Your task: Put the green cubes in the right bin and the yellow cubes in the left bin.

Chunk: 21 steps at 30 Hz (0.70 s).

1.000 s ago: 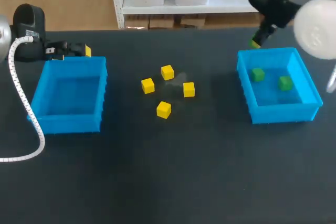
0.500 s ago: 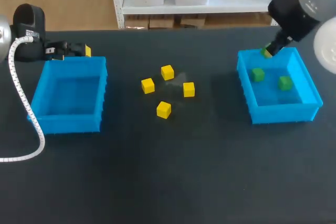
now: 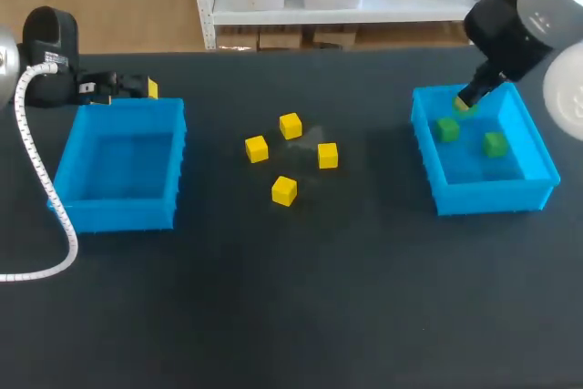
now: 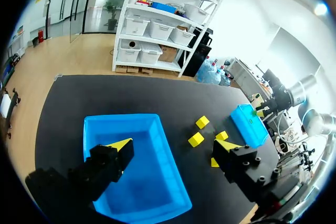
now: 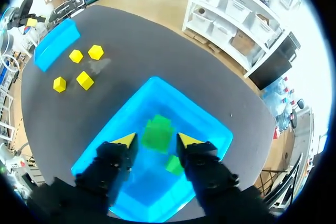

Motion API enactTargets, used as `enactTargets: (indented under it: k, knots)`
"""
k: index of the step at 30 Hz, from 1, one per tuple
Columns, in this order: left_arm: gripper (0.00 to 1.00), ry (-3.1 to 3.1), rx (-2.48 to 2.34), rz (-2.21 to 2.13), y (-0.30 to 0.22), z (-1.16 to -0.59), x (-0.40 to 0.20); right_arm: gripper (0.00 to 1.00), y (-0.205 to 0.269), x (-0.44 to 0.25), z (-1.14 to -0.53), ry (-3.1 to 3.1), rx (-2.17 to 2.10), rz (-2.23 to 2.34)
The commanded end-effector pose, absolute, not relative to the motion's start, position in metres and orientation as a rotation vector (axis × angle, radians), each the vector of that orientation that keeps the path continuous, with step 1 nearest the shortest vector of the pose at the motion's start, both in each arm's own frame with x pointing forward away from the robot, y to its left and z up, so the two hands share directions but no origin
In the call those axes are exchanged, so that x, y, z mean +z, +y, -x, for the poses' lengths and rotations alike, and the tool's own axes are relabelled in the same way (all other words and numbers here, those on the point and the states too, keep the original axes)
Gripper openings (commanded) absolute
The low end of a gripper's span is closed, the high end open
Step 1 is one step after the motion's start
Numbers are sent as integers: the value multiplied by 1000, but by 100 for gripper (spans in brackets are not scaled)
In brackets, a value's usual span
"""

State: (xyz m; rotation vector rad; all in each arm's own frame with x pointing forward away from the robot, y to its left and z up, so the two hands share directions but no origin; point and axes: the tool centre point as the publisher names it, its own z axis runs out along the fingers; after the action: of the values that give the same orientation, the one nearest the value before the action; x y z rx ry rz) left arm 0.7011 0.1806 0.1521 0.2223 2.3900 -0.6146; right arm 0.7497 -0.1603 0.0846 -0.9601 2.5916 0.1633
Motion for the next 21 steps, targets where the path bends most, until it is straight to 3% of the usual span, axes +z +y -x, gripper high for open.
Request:
enactTargets:
  k: [1, 15, 21]
  knots:
    - [100, 2382, -625, -227, 183, -701, 151, 100, -156, 86, -750, 2584, 177, 958]
    - [100, 2382, -625, -227, 183, -701, 151, 100, -152, 87, -749, 2577, 185, 973]
    - [100, 2424, -522, -493, 195, -738, 183, 100, -152, 87, -749, 2577, 185, 973]
